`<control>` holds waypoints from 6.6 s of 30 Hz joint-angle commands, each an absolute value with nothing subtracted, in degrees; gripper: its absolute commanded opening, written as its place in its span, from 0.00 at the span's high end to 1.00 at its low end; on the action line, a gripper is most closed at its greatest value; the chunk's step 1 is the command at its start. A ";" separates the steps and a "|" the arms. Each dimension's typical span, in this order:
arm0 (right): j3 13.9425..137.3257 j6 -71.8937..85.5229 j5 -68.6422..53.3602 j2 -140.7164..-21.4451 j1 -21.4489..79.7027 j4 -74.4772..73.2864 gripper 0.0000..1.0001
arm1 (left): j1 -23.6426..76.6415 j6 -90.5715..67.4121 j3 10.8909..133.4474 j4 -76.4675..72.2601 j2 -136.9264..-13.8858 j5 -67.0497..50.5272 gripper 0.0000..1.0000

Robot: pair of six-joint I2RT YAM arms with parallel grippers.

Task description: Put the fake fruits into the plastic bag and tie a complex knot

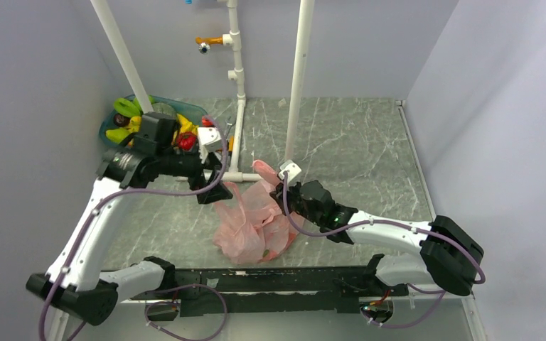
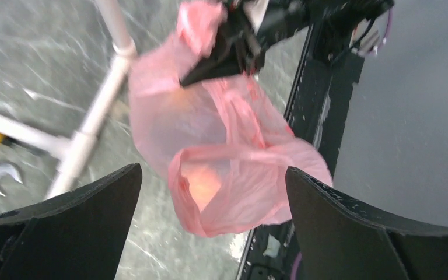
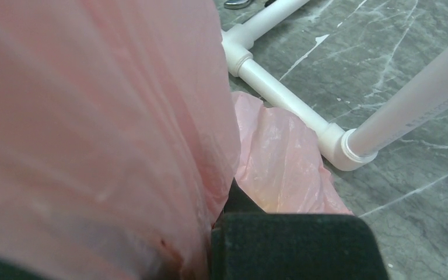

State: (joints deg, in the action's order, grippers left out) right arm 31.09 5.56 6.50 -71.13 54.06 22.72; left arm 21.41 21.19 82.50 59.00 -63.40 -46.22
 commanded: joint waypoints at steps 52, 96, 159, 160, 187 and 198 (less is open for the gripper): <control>55.12 -0.23 -31.54 -64.32 48.70 5.74 0.34 | 23.27 24.74 69.64 43.26 -59.98 -47.61 0.89; 52.95 9.57 -24.93 -76.11 55.83 30.92 0.10 | 33.08 18.31 79.20 39.13 -60.30 -30.06 1.00; 40.13 5.58 -7.15 -86.89 58.73 33.83 0.91 | 27.80 -26.15 35.74 3.49 -49.86 -21.15 0.29; 39.97 5.48 -7.25 -86.64 58.75 33.76 0.91 | 27.82 -26.11 35.50 2.79 -49.91 -21.29 0.31; 42.07 -1.06 -13.05 -71.25 56.60 16.25 0.31 | 28.47 -16.77 37.76 4.42 -53.82 -31.38 1.00; 62.15 -14.17 -38.09 -62.29 36.62 -21.52 0.06 | 26.19 -1.06 41.36 8.82 -55.06 -41.81 1.00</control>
